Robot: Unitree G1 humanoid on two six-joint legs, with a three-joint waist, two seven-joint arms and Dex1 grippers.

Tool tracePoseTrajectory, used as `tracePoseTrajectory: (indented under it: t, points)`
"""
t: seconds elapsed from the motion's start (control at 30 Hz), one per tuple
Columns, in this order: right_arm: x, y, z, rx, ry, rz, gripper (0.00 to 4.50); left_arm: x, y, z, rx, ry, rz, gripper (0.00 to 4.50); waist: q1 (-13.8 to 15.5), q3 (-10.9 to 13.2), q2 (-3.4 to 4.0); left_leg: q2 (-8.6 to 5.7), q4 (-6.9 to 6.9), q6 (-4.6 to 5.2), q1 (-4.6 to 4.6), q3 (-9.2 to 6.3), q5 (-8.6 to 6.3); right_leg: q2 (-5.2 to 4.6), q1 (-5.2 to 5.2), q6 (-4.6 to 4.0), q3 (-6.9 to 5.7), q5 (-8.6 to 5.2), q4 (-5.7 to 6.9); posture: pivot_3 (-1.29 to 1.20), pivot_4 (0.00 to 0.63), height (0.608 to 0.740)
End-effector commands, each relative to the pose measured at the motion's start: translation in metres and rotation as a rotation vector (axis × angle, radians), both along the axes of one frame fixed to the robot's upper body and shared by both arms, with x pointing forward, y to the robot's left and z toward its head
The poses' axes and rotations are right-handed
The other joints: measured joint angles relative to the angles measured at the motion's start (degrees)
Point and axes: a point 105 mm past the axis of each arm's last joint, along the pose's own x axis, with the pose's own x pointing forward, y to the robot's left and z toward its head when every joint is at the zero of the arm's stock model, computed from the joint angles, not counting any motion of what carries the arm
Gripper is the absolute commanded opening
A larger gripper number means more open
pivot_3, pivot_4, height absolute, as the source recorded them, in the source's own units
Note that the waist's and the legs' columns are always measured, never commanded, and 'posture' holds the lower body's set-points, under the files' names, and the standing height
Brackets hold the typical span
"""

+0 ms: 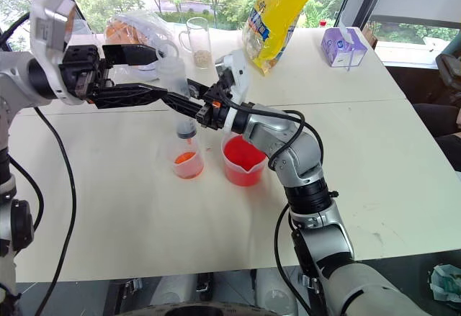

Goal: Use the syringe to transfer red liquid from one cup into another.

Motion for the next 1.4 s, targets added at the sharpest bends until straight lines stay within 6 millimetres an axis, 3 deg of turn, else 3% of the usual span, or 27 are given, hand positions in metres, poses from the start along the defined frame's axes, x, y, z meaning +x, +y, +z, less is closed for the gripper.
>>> tracePoseTrajectory:
  t: [0.03, 0.17, 0.37, 0.5, 0.63, 0.77, 0.93, 1.23, 1.3, 1.4]
  points:
    - [-0.015, 0.0, 0.03, 0.082, -0.091, 0.041, 1.43, 0.001, 0.005, 0.007, -0.009, -0.001, 0.013, 4.45, 0.04, 0.0, 0.0, 0.0, 0.0, 0.0, -0.01, -0.01, 0.0, 0.02, 0.0, 0.0, -0.01, 0.0, -0.01, 0.0, 0.15, 0.74]
    - [-0.014, -0.005, 0.035, 0.104, -0.071, 0.029, 1.43, 0.002, 0.012, 0.011, -0.008, -0.013, 0.029, 4.45, 0.08, 0.0, 0.0, 0.01, 0.0, 0.0, -0.01, -0.01, 0.0, -0.01, 0.0, 0.0, 0.0, 0.0, -0.01, 0.0, 0.15, 0.74]
    - [-0.013, -0.04, 0.069, 0.175, -0.025, -0.045, 1.43, 0.004, 0.015, 0.01, -0.007, -0.034, 0.037, 4.45, 0.36, 0.0, 0.0, 0.01, 0.0, 0.0, -0.03, -0.01, 0.0, -0.06, 0.0, 0.0, -0.01, 0.0, -0.02, 0.0, 0.15, 0.74]
    - [0.006, -0.086, 0.09, 0.062, -0.033, -0.285, 1.43, 0.004, 0.011, 0.003, -0.011, -0.03, 0.017, 4.45, 0.36, 0.01, 0.01, 0.0, 0.0, 0.0, -0.04, 0.0, 0.0, -0.1, 0.0, 0.0, -0.01, 0.0, -0.05, 0.0, 0.15, 0.74]
    - [0.032, -0.154, 0.096, -0.03, 0.146, -0.563, 1.43, 0.002, 0.003, -0.011, 0.006, -0.021, -0.019, 4.45, 0.33, 0.01, 0.01, 0.0, -0.03, 0.02, -0.04, 0.04, -0.01, -0.13, 0.0, 0.0, 0.0, 0.0, -0.08, 0.0, 0.15, 0.74]
    - [0.039, -0.208, 0.054, -0.316, 0.391, -0.814, 1.43, 0.001, -0.004, -0.02, 0.003, -0.015, -0.045, 4.45, 0.36, 0.0, 0.0, 0.0, -0.12, 0.05, -0.05, 0.04, -0.03, -0.11, 0.0, -0.02, 0.0, -0.01, -0.18, 0.0, 0.15, 0.74]
    - [0.027, -0.239, -0.02, -0.524, 0.692, -0.853, 1.43, 0.001, -0.013, -0.026, -0.001, -0.014, -0.076, 4.45, 0.26, 0.0, 0.0, 0.0, -0.14, 0.13, -0.07, 0.09, -0.07, -0.09, 0.0, -0.01, 0.04, 0.0, -0.26, 0.0, 0.15, 0.74]
    - [0.019, -0.266, -0.092, -0.614, 0.948, -0.959, 1.43, -0.003, -0.021, -0.033, 0.004, 0.004, -0.104, 4.45, 0.32, 0.02, 0.04, 0.0, -0.13, 0.13, -0.09, 0.14, -0.07, -0.06, -0.03, 0.01, 0.1, 0.01, -0.28, 0.0, 0.15, 0.74]
    - [0.017, -0.259, -0.108, -0.624, 0.999, -0.927, 1.43, -0.006, -0.022, -0.036, 0.009, 0.01, -0.107, 4.45, 0.3, 0.02, 0.04, 0.0, -0.13, 0.13, -0.09, 0.15, -0.08, -0.06, -0.03, 0.01, 0.1, 0.01, -0.3, 0.0, 0.15, 0.74]
    - [0.017, -0.25, -0.116, -0.619, 1.022, -0.89, 1.43, -0.008, -0.021, -0.037, 0.008, 0.017, -0.105, 4.45, 0.29, -0.02, -0.03, 0.02, -0.13, 0.13, -0.09, 0.12, -0.07, -0.03, -0.02, 0.01, 0.1, 0.01, -0.3, 0.0, 0.15, 0.74]
